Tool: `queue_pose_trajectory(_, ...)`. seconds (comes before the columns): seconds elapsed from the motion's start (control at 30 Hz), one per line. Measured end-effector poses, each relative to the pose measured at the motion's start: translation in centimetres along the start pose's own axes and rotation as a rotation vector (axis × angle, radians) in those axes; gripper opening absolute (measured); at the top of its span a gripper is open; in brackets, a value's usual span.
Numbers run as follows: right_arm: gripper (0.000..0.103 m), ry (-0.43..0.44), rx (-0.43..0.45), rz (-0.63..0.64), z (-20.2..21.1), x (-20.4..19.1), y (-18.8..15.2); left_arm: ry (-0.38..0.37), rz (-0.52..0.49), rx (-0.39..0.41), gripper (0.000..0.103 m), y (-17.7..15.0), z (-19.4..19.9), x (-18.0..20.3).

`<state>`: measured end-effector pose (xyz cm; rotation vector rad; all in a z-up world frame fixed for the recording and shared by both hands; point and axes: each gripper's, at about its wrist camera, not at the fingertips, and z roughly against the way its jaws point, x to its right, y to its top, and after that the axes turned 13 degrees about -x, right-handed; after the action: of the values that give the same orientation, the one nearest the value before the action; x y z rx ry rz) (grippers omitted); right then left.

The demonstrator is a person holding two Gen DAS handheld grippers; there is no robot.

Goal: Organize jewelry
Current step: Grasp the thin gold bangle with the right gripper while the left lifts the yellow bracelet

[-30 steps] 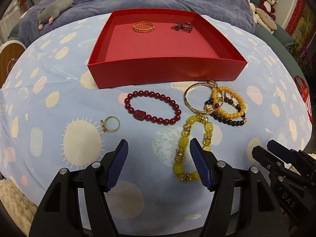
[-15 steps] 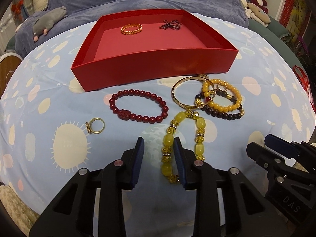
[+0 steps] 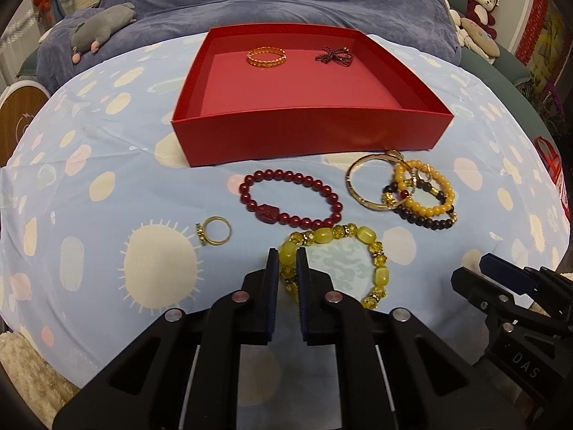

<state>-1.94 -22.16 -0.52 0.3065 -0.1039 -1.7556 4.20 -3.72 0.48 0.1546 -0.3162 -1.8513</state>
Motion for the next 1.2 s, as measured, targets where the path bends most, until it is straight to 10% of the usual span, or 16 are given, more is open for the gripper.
queue_pose_trajectory(1.2, 0.063, -0.08, 0.028, 0.167, -3.8, -6.9, 8.2, -0.008, 0.094, -0.015, 0.01, 0.6, -0.8, -3.6)
